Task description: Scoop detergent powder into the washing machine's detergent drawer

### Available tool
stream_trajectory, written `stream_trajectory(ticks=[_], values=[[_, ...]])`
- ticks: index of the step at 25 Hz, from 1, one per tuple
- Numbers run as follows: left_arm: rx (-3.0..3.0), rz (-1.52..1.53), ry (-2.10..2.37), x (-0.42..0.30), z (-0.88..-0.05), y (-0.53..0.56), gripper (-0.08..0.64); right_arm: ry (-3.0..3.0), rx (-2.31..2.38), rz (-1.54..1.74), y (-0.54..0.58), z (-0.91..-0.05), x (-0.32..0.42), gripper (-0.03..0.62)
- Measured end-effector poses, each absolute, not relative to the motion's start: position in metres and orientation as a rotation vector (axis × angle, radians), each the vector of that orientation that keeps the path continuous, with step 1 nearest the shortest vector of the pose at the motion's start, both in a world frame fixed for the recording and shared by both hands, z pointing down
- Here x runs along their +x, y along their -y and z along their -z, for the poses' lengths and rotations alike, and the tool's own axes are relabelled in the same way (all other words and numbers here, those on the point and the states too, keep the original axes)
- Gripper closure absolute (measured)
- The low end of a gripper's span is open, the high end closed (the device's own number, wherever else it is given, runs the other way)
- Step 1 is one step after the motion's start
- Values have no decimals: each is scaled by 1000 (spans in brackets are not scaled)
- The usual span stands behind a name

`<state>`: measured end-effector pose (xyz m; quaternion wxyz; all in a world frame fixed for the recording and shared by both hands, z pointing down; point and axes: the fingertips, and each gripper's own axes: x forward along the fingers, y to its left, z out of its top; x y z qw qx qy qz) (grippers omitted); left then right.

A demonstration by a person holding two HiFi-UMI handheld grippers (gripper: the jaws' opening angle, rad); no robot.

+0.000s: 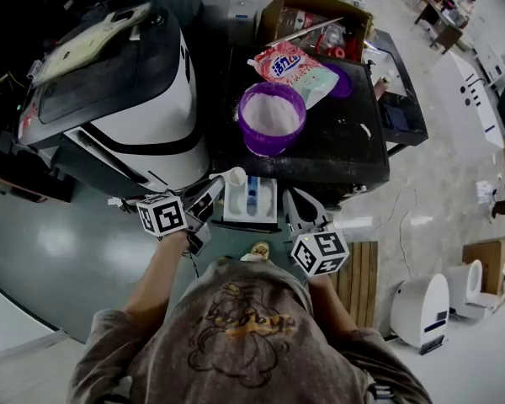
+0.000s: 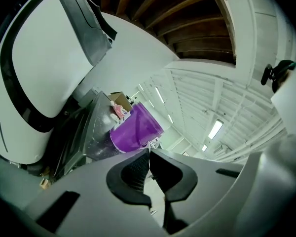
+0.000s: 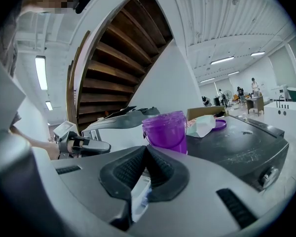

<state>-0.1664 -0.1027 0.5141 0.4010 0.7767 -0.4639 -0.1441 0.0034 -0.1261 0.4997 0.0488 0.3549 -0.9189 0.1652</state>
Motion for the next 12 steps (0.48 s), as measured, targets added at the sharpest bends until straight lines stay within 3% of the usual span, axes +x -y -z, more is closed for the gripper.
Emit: stream_trajectory(ticks=[12], values=[[2069,21,1261,-156,-556,100,537,2776,1099,-520,122,-504,12,589]])
